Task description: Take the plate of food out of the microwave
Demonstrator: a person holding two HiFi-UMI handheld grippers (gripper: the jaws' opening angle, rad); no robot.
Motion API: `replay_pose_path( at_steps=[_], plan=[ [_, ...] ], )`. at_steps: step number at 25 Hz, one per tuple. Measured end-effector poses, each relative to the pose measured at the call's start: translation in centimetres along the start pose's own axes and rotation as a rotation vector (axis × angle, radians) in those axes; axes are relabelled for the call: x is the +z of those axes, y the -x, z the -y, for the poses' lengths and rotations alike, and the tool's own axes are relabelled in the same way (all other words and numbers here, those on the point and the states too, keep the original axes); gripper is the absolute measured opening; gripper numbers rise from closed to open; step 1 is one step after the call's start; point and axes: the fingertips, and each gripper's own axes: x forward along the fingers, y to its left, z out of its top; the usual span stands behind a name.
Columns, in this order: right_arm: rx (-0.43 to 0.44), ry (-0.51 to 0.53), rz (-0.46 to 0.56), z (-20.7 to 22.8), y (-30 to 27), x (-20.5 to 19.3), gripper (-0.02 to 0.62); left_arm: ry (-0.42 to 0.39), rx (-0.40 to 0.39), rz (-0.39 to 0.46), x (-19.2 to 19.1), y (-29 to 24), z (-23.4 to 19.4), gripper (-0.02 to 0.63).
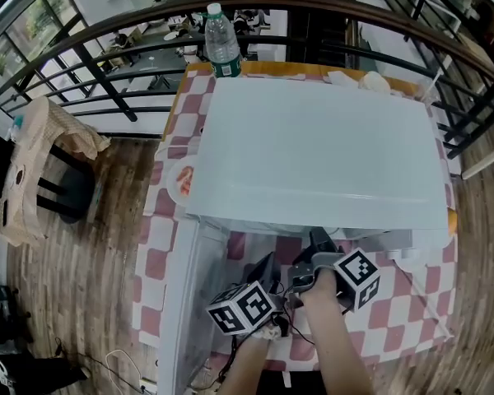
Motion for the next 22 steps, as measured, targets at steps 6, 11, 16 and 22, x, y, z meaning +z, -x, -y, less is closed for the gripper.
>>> replay_pose_path(
  at_steps=[6,11,16,22],
  plan=[
    [0.001,0.018,-0.012,0.5,1.5,0.0,0.021,0.025,-0.026,0.030,0.4,0.5,0.9,0.010],
    [0.016,0.028,-0.019,0.5,2.3,0.2,0.021,0.067,-0.069,0.059,0.9,0.5,1.8,0.028],
    [0.024,0.034,-0.027,0.8,3.1,0.5,0.021,0.115,-0.126,0.085,1.4,0.5,2.6,0.083],
    [0.030,0.045,-0.026,1.0,3.9,1.2,0.021,0.148,-0.143,0.097,1.6,-0.1,3.1,0.084]
  ],
)
